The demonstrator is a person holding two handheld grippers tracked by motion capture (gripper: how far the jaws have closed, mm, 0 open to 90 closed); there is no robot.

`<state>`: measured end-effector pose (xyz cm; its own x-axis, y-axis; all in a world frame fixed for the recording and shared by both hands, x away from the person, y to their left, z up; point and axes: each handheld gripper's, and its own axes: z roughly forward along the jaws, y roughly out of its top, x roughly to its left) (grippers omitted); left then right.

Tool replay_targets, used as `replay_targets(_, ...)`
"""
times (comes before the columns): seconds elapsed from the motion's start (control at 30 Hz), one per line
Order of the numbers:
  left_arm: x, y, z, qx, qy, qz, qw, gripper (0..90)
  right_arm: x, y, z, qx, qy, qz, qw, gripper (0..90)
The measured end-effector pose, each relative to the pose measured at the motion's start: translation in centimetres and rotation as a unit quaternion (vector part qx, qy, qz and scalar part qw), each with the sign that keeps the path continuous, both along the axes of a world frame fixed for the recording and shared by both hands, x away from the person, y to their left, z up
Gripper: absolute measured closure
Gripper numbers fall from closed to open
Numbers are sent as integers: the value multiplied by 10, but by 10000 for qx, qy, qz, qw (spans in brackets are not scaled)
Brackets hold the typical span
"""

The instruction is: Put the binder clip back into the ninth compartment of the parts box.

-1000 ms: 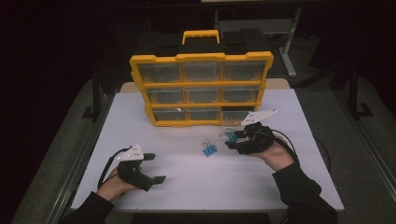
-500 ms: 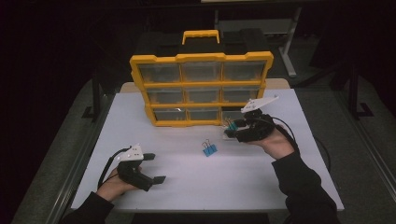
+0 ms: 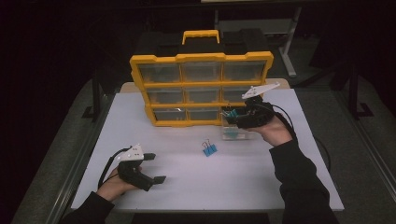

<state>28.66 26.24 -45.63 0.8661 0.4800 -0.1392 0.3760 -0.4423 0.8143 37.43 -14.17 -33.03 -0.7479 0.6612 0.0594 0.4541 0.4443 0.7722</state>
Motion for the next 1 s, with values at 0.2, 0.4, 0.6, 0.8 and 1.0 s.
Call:
replay_targets(0.2,0,0,0,-9,29,4,10000,2,14,-2,-9,-72,89,-175,9998,483)
replay_targets(0.4,0,0,0,-15,22,8,10000,2,23,-3,-18,-170,247,-233,9993,483)
replay_targets(0.6,0,1,0,-9,18,-1,10000,2,26,-5,-25,-274,402,-298,9984,482)
replay_targets(0.8,-1,1,0,-6,18,-11,10000,2,30,-6,-33,-356,568,-334,9972,482)
replay_targets(1.0,-1,1,0,-5,25,-28,10000,2,32,-5,-39,-384,647,-335,9966,481)
